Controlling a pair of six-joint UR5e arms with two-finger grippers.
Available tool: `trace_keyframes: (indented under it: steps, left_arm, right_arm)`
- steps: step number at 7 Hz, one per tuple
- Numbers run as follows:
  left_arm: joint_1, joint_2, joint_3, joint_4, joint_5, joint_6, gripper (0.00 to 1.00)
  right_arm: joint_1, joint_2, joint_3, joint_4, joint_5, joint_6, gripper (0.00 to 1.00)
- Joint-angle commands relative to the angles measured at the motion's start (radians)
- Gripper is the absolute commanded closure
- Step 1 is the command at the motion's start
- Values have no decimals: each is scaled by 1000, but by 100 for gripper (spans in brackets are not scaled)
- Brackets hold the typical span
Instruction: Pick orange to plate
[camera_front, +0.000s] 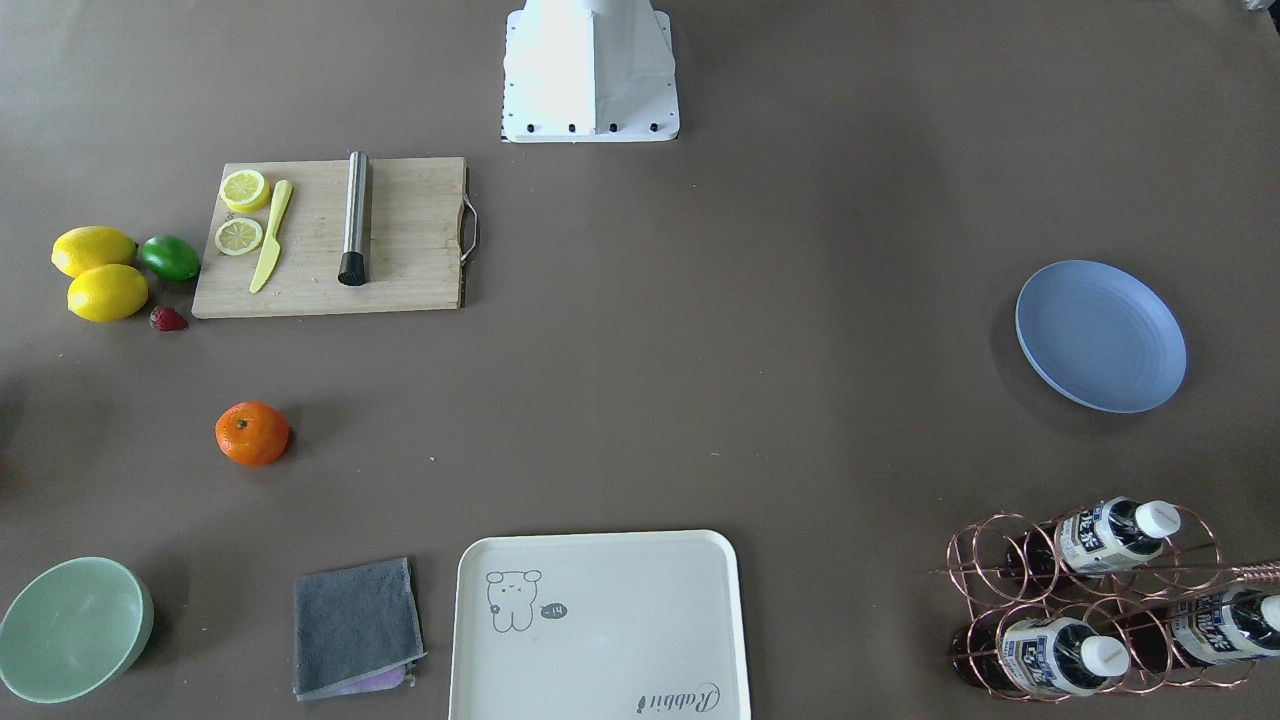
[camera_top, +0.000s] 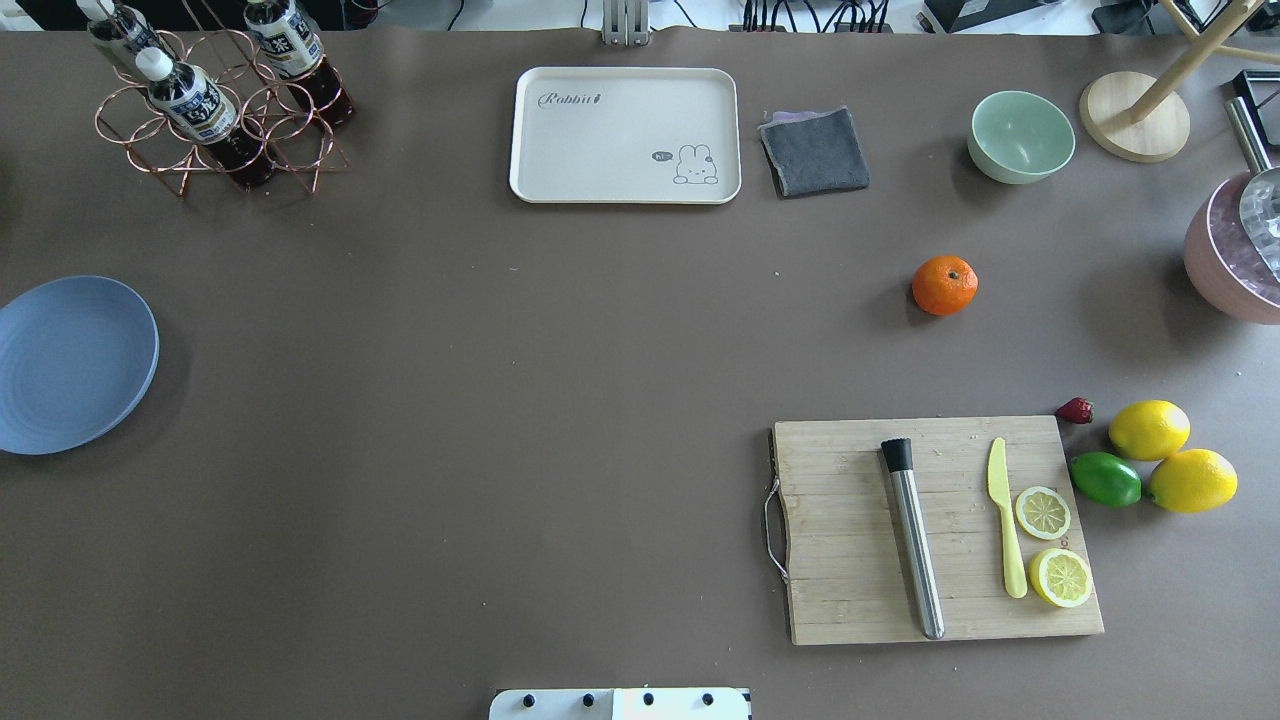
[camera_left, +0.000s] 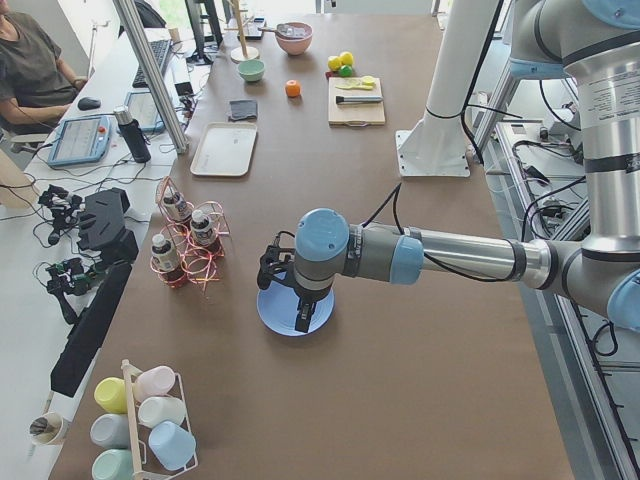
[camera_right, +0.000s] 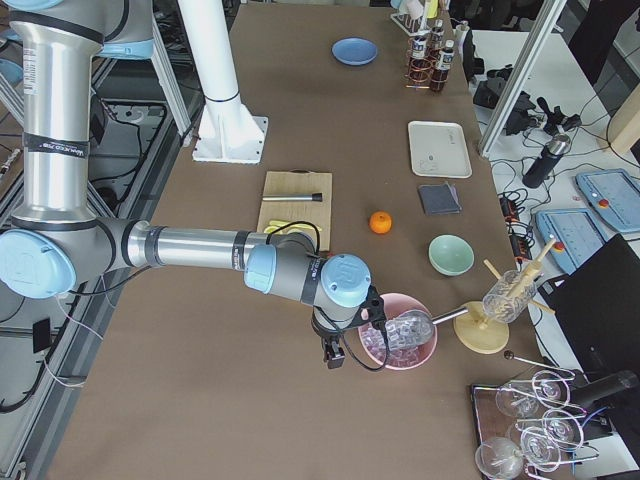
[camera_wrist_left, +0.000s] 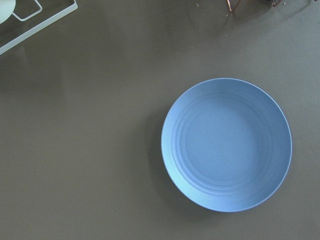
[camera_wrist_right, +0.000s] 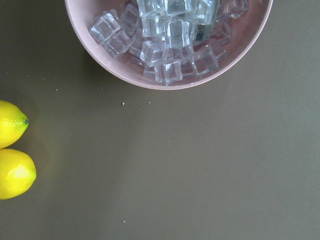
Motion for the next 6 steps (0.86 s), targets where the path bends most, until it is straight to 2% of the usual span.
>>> trace_keyframes:
  steps: [1,2,5,6]
  left_arm:
    - [0,-1,5,0,1,1,2]
    - [2,1,5,-9,1,8,2]
    - [2,39,54,-144,10,1,2]
    - [5,41,59,-143,10,-1,2]
  right_arm:
    - [0,-1,1,2,2,2,0]
    - [0,-1,-3,17,0,6,0]
    - [0,-1,-6,17,3,6,0]
    - [0,-1,-6,17,2,6,0]
